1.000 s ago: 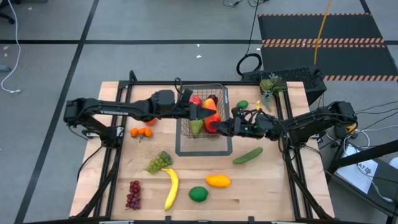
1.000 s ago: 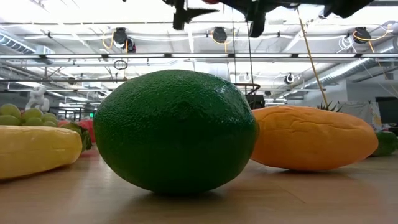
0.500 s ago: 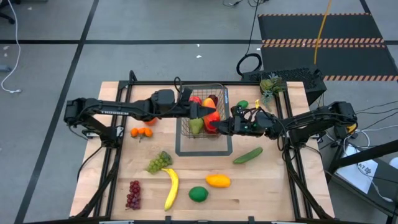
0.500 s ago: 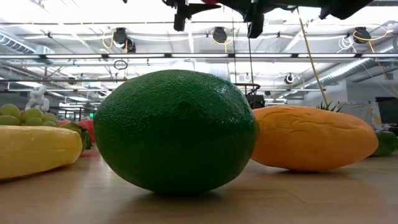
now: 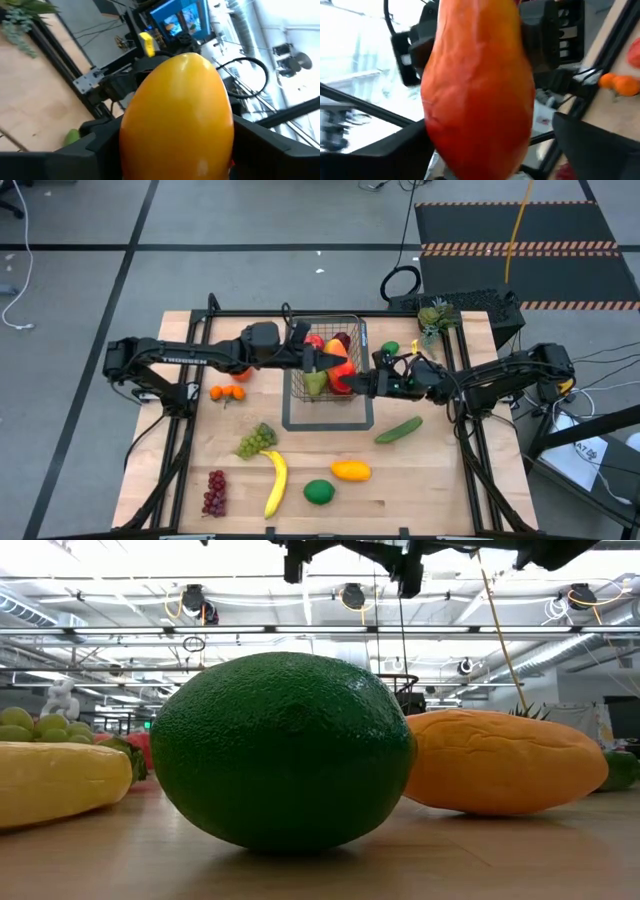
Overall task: Build produce basket
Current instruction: Put the orange mango into the gold wire basket
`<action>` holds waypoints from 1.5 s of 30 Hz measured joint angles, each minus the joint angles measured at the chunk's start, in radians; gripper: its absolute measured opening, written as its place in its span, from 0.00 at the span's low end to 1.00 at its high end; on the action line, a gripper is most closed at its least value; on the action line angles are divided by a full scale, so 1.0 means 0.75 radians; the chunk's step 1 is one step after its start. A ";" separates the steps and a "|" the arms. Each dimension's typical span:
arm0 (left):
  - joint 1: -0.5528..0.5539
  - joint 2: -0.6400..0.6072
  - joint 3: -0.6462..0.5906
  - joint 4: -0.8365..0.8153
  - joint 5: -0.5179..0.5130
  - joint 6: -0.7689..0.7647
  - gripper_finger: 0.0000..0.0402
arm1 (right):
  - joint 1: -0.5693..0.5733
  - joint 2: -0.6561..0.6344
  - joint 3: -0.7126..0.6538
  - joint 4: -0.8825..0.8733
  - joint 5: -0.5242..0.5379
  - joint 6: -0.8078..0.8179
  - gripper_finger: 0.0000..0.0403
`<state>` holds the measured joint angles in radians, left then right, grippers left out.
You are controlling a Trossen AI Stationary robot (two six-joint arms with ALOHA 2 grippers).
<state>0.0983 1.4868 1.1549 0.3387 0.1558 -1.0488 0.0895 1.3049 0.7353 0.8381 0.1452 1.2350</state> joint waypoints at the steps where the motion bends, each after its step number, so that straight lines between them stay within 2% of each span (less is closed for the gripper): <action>1: 0.005 0.000 0.000 0.013 0.020 0.010 0.73 | 0.001 0.001 0.000 0.020 -0.020 0.031 0.96; 8: 0.074 0.000 0.000 0.048 0.150 0.064 0.65 | 0.029 -0.008 0.000 0.035 -0.049 0.086 0.90; 12: 0.106 0.000 0.000 0.046 0.257 0.089 0.61 | 0.033 -0.007 0.000 0.034 0.013 0.079 0.89; 16: 0.133 0.000 0.000 0.045 0.333 0.099 0.63 | 0.034 -0.007 0.000 0.035 0.012 0.152 0.89; 21: 0.181 -0.029 0.000 0.049 0.420 0.092 0.69 | 0.062 -0.007 0.000 0.034 -0.086 0.206 0.89; 25: 0.222 -0.051 0.000 0.045 0.456 0.137 0.70 | 0.106 -0.007 0.000 0.023 -0.095 0.124 0.89; 30: 0.291 -0.050 0.000 0.026 0.458 0.157 0.65 | 0.168 -0.007 0.000 0.028 -0.094 0.037 0.89; 35: 0.332 -0.041 0.000 -0.244 0.332 0.289 0.63 | 0.211 -0.007 0.000 0.085 -0.089 -0.047 0.89; 40: 0.342 -0.042 -0.002 -0.486 0.161 0.404 0.67 | 0.203 -0.007 0.000 0.092 -0.087 -0.059 0.89; 45: 0.339 -0.018 -0.001 -0.519 -0.081 0.472 0.70 | 0.117 -0.006 -0.001 0.156 -0.108 0.003 0.89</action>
<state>0.3527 1.4733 1.1541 -0.0507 0.0948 -0.6947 0.1773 1.3003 0.7349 0.9555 0.0645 1.2369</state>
